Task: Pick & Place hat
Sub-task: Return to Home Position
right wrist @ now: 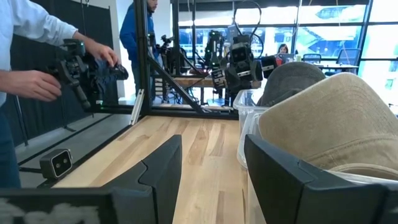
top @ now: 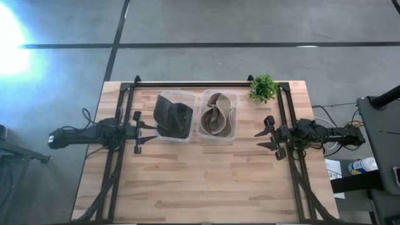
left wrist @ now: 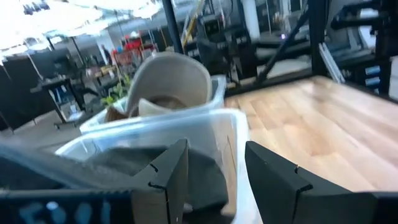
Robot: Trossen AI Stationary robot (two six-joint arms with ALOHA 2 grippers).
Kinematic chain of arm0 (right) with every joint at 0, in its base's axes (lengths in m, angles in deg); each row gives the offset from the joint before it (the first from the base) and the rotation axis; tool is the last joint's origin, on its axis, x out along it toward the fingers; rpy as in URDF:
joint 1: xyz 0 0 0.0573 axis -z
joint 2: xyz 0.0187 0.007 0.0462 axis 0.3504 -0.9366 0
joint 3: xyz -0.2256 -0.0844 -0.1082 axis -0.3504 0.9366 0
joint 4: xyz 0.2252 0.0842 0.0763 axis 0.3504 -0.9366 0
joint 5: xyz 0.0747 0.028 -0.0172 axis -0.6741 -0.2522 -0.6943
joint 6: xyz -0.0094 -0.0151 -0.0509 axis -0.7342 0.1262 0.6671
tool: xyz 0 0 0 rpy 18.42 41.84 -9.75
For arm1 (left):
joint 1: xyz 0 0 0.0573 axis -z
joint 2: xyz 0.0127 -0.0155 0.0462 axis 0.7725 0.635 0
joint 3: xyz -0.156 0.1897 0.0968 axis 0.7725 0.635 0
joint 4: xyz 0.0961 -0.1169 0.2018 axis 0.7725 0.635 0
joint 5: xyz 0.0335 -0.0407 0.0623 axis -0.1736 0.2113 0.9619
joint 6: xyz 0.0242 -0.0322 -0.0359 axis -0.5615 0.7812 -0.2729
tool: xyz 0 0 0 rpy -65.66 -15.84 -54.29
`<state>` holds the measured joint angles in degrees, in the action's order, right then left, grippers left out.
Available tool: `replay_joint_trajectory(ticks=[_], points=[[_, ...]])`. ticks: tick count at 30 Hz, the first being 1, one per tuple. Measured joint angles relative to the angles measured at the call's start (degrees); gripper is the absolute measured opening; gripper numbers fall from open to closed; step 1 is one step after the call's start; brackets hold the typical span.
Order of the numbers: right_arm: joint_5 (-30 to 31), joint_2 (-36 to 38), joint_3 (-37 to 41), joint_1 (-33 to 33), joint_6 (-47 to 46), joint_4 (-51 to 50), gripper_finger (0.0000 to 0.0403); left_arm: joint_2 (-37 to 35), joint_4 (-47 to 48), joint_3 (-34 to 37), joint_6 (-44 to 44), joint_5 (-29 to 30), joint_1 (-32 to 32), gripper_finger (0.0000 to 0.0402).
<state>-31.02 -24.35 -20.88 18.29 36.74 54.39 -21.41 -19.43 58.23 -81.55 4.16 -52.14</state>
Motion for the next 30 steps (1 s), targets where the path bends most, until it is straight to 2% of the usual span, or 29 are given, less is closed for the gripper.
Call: replay_joint_trajectory(ticks=[4,30], points=[[0.0,0.0,0.0,0.0,0.0,0.0,0.0171,0.0,-6.1,2.2,0.0,-0.6,0.0,0.0154],[0.0,0.0,0.0,0.0,0.0,0.0,0.0171,0.0,-4.7,2.2,0.5,-0.8,0.2,0.0154]])
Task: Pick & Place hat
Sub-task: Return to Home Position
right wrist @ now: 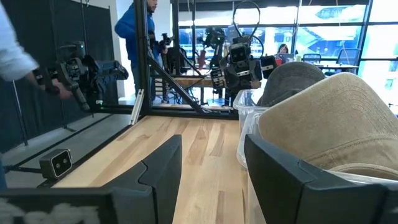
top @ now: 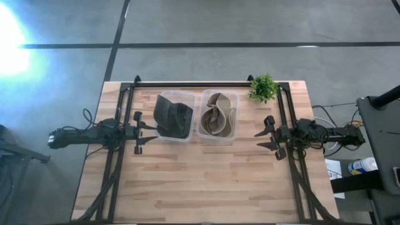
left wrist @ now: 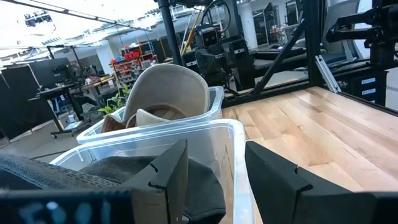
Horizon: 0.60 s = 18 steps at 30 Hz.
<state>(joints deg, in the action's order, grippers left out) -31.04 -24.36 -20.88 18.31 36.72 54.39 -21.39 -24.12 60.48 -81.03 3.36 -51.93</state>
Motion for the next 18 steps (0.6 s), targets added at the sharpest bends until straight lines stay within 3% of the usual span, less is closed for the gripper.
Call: replay_joint_trajectory(ticks=[18], points=[[0.0,0.0,0.0,0.0,0.0,0.0,0.0171,0.0,-0.4,-0.2,0.0,0.1,0.0,0.0154]])
